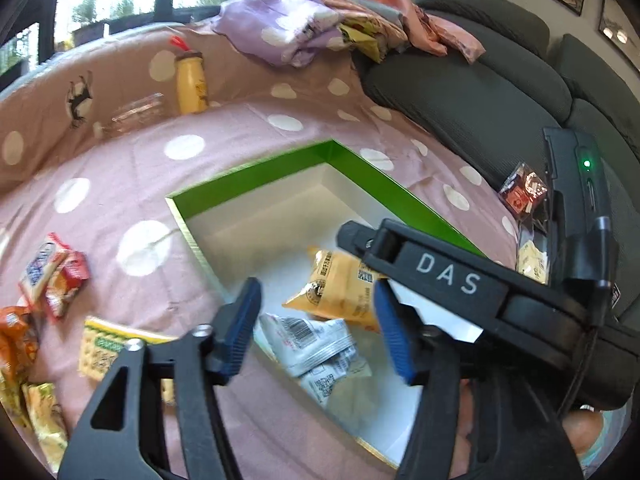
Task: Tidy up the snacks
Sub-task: 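Lower the yellow packet into the box and open the right gripper, then return the right gripper to the pile and grasp the green-yellow packet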
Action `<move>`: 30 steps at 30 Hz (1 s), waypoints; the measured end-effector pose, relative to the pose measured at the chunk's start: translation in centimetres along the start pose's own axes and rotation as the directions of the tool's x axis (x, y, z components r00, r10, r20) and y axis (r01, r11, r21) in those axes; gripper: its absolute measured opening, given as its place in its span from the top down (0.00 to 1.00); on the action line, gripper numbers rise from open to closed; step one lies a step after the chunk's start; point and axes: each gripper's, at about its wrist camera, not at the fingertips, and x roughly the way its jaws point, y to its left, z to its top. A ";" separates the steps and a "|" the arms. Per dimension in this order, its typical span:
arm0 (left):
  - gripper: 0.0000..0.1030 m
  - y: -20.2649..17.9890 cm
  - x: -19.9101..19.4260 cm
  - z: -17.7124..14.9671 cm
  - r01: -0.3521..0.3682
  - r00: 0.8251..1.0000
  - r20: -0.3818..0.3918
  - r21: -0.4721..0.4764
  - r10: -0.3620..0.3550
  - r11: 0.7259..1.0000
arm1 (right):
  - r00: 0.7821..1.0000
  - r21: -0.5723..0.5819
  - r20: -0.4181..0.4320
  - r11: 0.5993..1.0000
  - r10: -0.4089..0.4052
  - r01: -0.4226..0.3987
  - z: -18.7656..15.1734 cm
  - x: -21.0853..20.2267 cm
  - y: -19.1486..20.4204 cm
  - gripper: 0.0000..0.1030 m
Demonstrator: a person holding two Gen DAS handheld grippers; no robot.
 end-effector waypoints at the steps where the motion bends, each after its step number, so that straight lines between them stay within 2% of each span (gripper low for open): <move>1: 0.30 0.2 -0.5 -0.1 -0.008 1.000 0.009 -0.003 0.008 1.000 | 1.000 -0.020 0.014 1.000 0.003 -0.002 -0.1 -0.4 0.4 0.30; 2: 0.25 0.5 -1.1 -0.3 -0.016 1.000 0.017 -0.008 0.016 1.000 | 1.000 -0.037 0.022 0.999 0.009 -0.009 -0.2 -0.7 0.8 0.29; 6: 0.18 2.3 -3.7 -1.2 -0.088 0.995 0.042 -0.042 0.090 0.995 | 0.996 -0.116 0.028 0.990 0.082 -0.078 -0.9 -1.5 3.2 0.22; 10: 0.15 5.0 -6.4 -2.7 -0.205 0.976 0.053 -0.100 0.211 0.974 | 0.992 -0.191 0.008 0.974 0.126 -0.123 -2.3 -2.0 5.8 0.17; 13: 0.14 7.9 -8.6 -4.2 -0.295 0.950 0.050 -0.184 0.308 0.938 | 0.989 -0.239 -0.012 0.960 0.146 -0.144 -3.6 -2.0 7.9 0.14; 16: 0.14 10.9 -10.4 -5.9 -0.347 0.926 0.049 -0.274 0.374 0.897 | 0.985 -0.289 -0.054 0.942 0.161 -0.170 -4.9 -1.5 10.0 0.13; 21: 0.14 15.3 -12.5 -8.9 -0.425 0.884 0.021 -0.380 0.467 0.822 | 0.963 -0.334 -0.146 0.905 0.228 -0.265 -7.5 -0.3 13.2 0.13; 25: 0.14 18.8 -12.8 -10.7 -0.446 0.877 -0.036 -0.437 0.480 0.781 | 0.947 -0.371 -0.218 0.878 0.235 -0.304 -9.6 1.2 15.5 0.13; 30: 0.14 20.8 -12.8 -11.4 -0.480 0.861 -0.083 -0.455 0.501 0.750 | 0.922 -0.378 -0.311 0.860 0.230 -0.342 -11.7 3.1 17.5 0.13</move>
